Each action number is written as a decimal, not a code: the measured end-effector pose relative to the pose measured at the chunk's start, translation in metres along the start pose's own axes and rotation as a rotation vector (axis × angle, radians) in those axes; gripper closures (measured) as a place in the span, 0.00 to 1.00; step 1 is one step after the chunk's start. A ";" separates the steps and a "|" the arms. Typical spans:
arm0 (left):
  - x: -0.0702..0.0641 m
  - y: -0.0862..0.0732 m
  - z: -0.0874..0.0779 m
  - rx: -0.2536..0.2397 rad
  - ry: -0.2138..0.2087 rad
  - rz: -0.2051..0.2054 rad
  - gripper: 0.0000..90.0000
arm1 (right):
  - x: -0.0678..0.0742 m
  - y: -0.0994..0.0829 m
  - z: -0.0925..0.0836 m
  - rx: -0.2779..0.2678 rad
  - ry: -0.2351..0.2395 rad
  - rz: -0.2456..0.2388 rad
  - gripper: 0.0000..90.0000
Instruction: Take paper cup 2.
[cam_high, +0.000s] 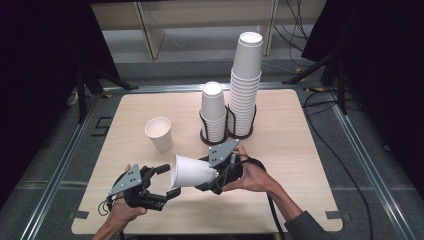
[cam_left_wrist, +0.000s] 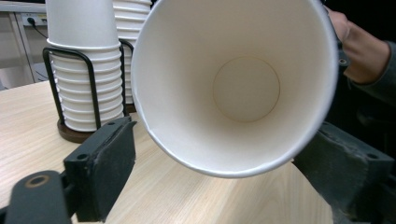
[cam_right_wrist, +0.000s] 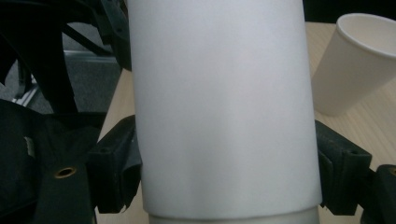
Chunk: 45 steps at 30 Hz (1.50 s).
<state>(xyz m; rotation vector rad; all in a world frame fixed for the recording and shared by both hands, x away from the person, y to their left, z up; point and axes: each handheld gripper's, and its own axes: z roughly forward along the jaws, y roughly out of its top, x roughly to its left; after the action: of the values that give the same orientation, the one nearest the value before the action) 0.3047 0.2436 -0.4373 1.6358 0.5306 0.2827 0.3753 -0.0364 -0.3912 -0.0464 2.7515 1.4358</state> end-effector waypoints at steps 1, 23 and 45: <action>-0.001 0.000 0.001 -0.007 0.000 0.004 0.13 | 0.000 0.000 0.000 -0.012 -0.001 -0.011 0.25; -0.007 0.007 0.002 -0.084 -0.007 -0.018 0.02 | 0.006 -0.002 0.026 -0.077 0.094 0.027 0.25; -0.004 0.012 0.000 0.056 0.033 0.046 0.09 | 0.009 -0.003 0.032 0.051 0.002 0.016 0.19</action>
<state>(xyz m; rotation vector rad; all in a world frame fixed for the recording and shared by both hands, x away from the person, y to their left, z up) 0.3029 0.2410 -0.4246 1.7016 0.5303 0.3316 0.3674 -0.0121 -0.4121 -0.0234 2.7947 1.3691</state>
